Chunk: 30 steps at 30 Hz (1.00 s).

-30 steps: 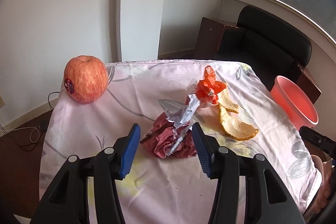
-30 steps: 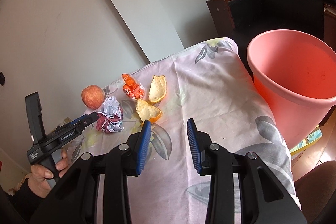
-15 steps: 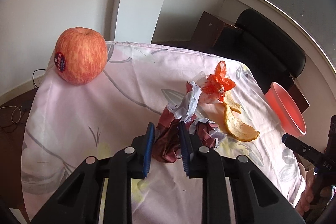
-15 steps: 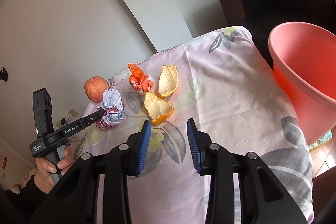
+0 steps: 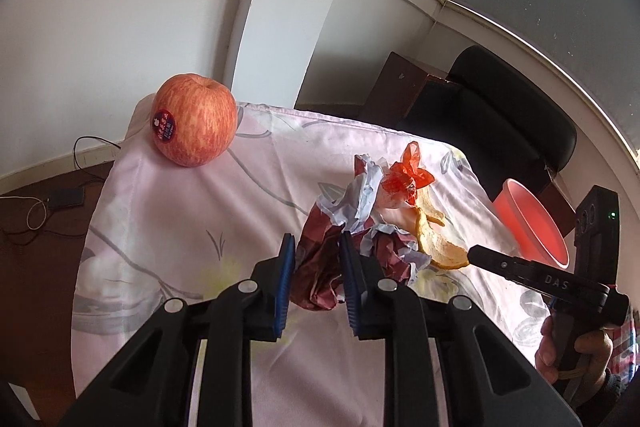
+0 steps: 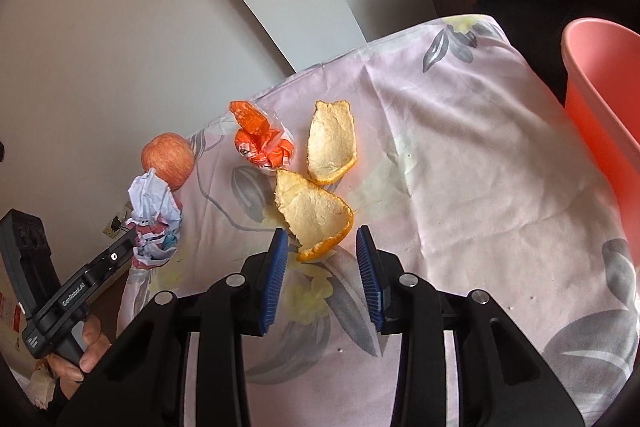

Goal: Collect trash
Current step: 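Grasp the orange peel with the right tool while the left tool holds the wrapper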

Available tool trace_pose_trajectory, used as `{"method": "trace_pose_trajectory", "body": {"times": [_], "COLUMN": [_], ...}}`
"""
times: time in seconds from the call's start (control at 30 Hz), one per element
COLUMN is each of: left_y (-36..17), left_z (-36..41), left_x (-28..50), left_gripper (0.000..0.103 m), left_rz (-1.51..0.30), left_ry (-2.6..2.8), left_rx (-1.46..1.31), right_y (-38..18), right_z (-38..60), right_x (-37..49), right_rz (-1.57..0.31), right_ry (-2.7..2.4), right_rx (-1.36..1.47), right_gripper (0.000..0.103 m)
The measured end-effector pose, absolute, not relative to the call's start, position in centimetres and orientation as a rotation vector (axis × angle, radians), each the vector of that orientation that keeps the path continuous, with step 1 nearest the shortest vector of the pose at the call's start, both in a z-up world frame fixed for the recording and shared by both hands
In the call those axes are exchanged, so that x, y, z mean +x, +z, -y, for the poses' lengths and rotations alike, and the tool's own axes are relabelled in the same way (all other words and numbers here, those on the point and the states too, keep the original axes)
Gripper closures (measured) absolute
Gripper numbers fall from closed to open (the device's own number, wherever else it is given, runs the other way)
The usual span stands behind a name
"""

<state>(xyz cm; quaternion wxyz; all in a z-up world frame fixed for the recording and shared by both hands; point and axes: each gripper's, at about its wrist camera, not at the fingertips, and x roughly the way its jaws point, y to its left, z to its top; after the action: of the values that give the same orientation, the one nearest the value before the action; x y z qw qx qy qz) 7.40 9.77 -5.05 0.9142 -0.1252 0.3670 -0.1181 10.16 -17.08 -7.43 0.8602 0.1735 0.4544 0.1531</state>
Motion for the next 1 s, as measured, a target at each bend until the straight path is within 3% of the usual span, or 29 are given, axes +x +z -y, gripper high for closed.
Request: {"method": "trace_pose_trajectory", "body": {"times": [0.2, 0.23, 0.33, 0.37, 1.0], "left_y": [-4.9, -4.9, -4.7, -4.6, -2.3], "left_z": [-9.6, -9.6, -9.2, -9.1, -4.9], "left_x": [6.7, 6.6, 6.4, 6.4, 4.5], "left_gripper": [0.082, 0.082, 0.082, 0.082, 0.082], "left_rz": [-0.755, -0.754, -0.752, -0.751, -0.725], "left_ry": [-0.249, -0.251, -0.258, -0.260, -0.342], "left_rx": [-0.260, -0.259, -0.254, -0.254, -0.219], "right_y": [-8.9, -8.8, -8.6, -8.6, -2.9], "right_z": [16.6, 16.5, 16.3, 16.3, 22.5], "right_x": [11.2, 11.1, 10.6, 10.4, 4.8], "right_rz": [-0.995, -0.987, -0.970, -0.966, -0.776], "right_ry": [0.297, 0.300, 0.293, 0.295, 0.226], "right_rx": [0.361, 0.342, 0.294, 0.296, 0.335], "right_gripper": [0.067, 0.070, 0.093, 0.094, 0.098]}}
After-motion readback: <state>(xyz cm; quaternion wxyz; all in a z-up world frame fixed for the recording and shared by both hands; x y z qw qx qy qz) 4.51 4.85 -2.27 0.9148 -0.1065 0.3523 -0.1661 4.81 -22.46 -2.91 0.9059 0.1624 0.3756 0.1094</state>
